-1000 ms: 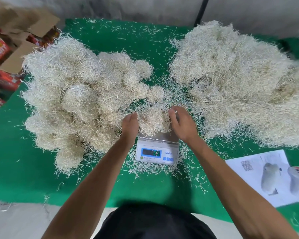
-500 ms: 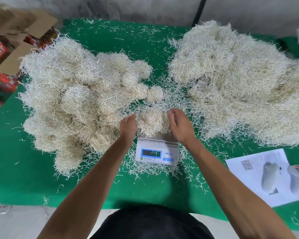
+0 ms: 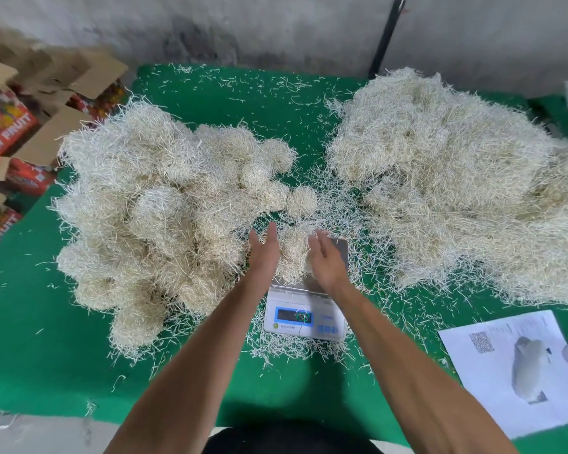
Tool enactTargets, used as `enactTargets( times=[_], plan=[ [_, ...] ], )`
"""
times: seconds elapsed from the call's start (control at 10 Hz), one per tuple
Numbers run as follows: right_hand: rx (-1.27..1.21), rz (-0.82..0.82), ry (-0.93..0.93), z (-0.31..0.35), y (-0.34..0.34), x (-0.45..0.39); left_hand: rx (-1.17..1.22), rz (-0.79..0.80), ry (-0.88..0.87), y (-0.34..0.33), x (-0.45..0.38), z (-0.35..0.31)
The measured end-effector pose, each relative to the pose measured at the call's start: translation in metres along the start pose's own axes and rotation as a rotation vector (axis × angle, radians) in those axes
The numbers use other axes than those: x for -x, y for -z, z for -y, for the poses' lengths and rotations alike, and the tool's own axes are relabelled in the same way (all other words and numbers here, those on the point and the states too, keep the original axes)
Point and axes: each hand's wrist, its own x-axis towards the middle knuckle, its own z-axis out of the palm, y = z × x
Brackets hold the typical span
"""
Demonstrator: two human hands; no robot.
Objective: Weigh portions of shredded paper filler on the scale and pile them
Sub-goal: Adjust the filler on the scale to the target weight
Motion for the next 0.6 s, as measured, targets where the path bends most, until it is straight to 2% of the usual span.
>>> enactTargets(
  times=[0.1,0.2,0.3,0.4,0.5,0.6],
  plan=[
    [-0.061,0.064,0.106,0.014,-0.027,0.009,0.106,0.123,0.002,-0.005,-0.004,-0.02],
    [-0.071,0.024,0.33,0.049,-0.044,0.013,0.62,0.159,0.096,0.011,-0.009,-0.04],
    [0.189,-0.051,0.661,0.078,-0.037,-0.001,0.784,0.265,0.182,0.022,0.001,-0.046],
    [0.272,-0.12,0.635,0.093,-0.016,-0.018,0.675,0.44,0.209,0.026,0.026,-0.07],
    [0.274,-0.074,0.652,0.103,-0.029,-0.008,0.812,0.279,0.104,0.054,0.036,-0.075],
    [0.277,0.001,0.773,0.113,-0.052,0.007,0.904,0.507,0.05,0.062,0.064,-0.063]
  ],
)
